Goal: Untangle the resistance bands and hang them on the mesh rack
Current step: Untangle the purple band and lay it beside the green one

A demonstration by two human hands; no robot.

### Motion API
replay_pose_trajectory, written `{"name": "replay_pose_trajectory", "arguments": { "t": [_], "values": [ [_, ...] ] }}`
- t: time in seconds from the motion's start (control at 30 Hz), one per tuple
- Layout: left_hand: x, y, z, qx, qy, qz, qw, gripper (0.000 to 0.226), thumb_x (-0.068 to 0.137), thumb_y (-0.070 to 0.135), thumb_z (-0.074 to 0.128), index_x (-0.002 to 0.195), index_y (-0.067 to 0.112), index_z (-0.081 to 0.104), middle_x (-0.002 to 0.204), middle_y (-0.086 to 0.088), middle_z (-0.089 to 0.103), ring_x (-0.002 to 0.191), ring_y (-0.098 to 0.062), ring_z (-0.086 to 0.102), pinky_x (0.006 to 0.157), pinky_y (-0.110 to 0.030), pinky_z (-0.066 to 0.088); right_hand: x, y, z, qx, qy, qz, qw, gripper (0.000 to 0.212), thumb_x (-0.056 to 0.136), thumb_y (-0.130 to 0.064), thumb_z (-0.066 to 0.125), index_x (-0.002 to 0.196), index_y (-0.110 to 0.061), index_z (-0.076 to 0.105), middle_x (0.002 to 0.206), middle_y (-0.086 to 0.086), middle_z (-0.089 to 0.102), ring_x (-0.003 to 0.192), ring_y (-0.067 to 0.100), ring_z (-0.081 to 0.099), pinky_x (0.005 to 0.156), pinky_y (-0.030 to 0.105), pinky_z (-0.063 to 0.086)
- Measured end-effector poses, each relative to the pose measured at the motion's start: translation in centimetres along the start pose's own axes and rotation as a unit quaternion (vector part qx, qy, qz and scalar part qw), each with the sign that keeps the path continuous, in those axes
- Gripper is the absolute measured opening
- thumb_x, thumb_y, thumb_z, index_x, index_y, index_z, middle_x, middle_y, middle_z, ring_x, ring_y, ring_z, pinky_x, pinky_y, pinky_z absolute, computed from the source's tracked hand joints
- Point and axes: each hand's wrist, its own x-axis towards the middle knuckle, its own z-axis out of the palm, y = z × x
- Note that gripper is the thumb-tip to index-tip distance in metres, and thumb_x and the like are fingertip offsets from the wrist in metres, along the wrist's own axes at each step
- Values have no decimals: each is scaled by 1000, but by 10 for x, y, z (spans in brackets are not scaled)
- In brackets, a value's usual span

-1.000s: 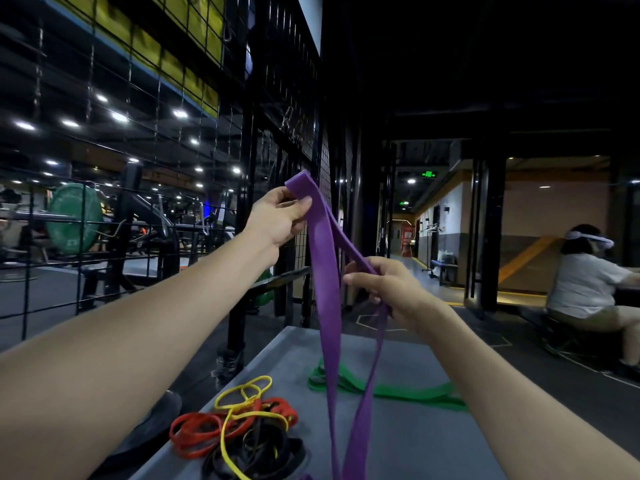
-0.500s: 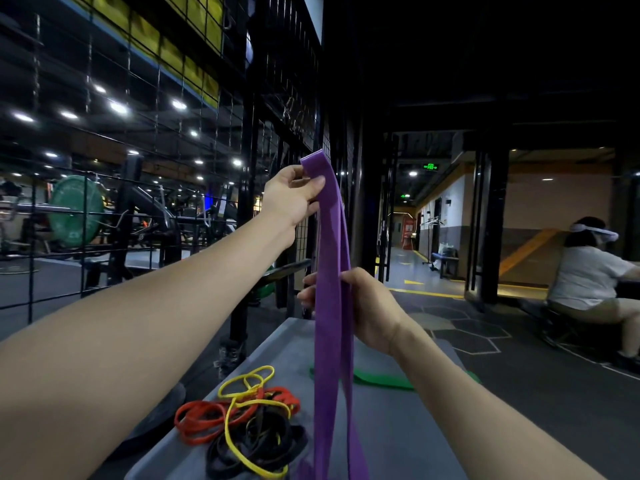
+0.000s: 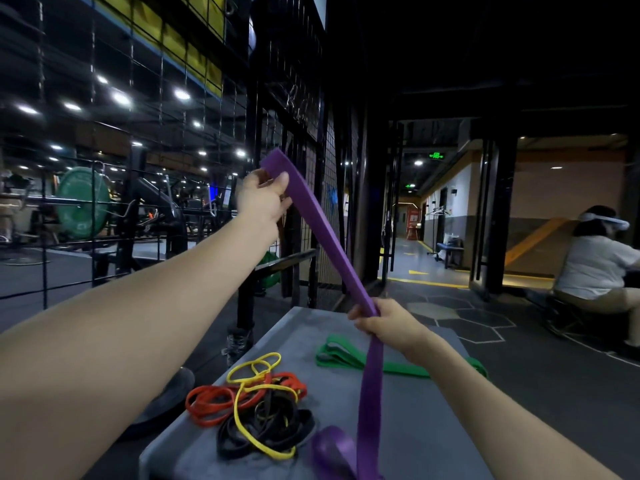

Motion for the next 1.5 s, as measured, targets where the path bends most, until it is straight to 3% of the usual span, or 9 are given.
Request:
{"name": "replay_pose_trajectory", "arguments": {
  "t": [0.33, 0.43, 0.57, 0.7, 0.83, 0.93, 1.0, 1.1, 1.5],
  "values": [
    [-6, -58, -60, 13, 134, -208, 969, 24, 90, 0, 55, 113, 2, 56, 99, -11, 64, 77, -16, 63, 77, -23, 54, 6, 20, -26, -42, 182, 24, 982, 27, 92, 2, 39, 72, -14, 48, 63, 4, 46, 56, 19, 42, 58, 30, 36],
    [-13, -80, -90, 215, 80, -298, 927, 10, 89, -7, 49, 86, 1, 54, 82, -15, 56, 53, -21, 57, 55, -26, 51, 10, 3, -37, -126, 164, -3, 978, 31, 91, 2, 41, 69, -18, 46, 65, 2, 46, 57, 16, 42, 50, 28, 33],
    [-30, -89, -99, 517, -71, -260, 813, 10, 73, -9, 61, 82, -5, 60, 87, -15, 55, 75, -26, 51, 64, -29, 41, 16, -17, -35, -181, 151, -37, 971, 26, 91, -1, 44, 72, -16, 51, 68, 2, 51, 61, 17, 47, 53, 28, 37],
    [-52, -82, -58, 346, -260, -206, 878, 68, 77, 5, 70, 137, 9, 39, 132, -11, 47, 114, -19, 49, 83, -17, 43, 16, -40, -23, -229, 130, -88, 961, 18, 85, 3, 45, 85, -3, 62, 82, 14, 64, 77, 31, 60, 68, 41, 50],
    [-68, -99, -22, 313, -386, -98, 862, 78, 61, 16, 86, 126, 12, 43, 107, 1, 58, 96, -8, 57, 84, -17, 48, 12, -57, -15, -282, 125, -133, 942, 25, 78, 5, 45, 89, -3, 66, 84, 15, 67, 79, 30, 61, 71, 42, 51],
    [-68, -113, -14, 264, -364, -83, 889, 57, 58, 21, 85, 106, 10, 56, 91, -3, 66, 85, -16, 63, 84, -31, 51, 8, -59, -28, -280, 136, -124, 942, 23, 80, 4, 48, 89, -4, 67, 81, 14, 67, 73, 26, 58, 67, 40, 49],
    [-66, -112, -11, 242, -338, -76, 906, 14, 80, 8, 69, 85, 14, 58, 65, 7, 63, 62, -8, 57, 67, -23, 48, 6, -55, -38, -286, 128, -110, 943, 16, 84, -1, 52, 88, -5, 66, 78, 13, 64, 70, 25, 57, 66, 41, 50],
    [-65, -96, -3, 220, -312, -57, 923, 14, 91, 2, 51, 86, 14, 56, 40, 14, 48, 42, 1, 41, 46, -13, 36, 8, -41, -36, -291, 134, -113, 940, 9, 87, -13, 59, 83, -6, 64, 80, 16, 64, 76, 30, 59, 70, 39, 48],
    [-40, -57, -14, 132, -182, -80, 971, 10, 92, 10, 51, 85, 13, 57, 65, 5, 42, 49, -5, 31, 46, -19, 27, 2, -2, -5, -88, 33, -40, 995, 9, 89, -5, 51, 82, -11, 52, 76, 7, 59, 71, 18, 57, 67, 30, 48]
  ]
}}
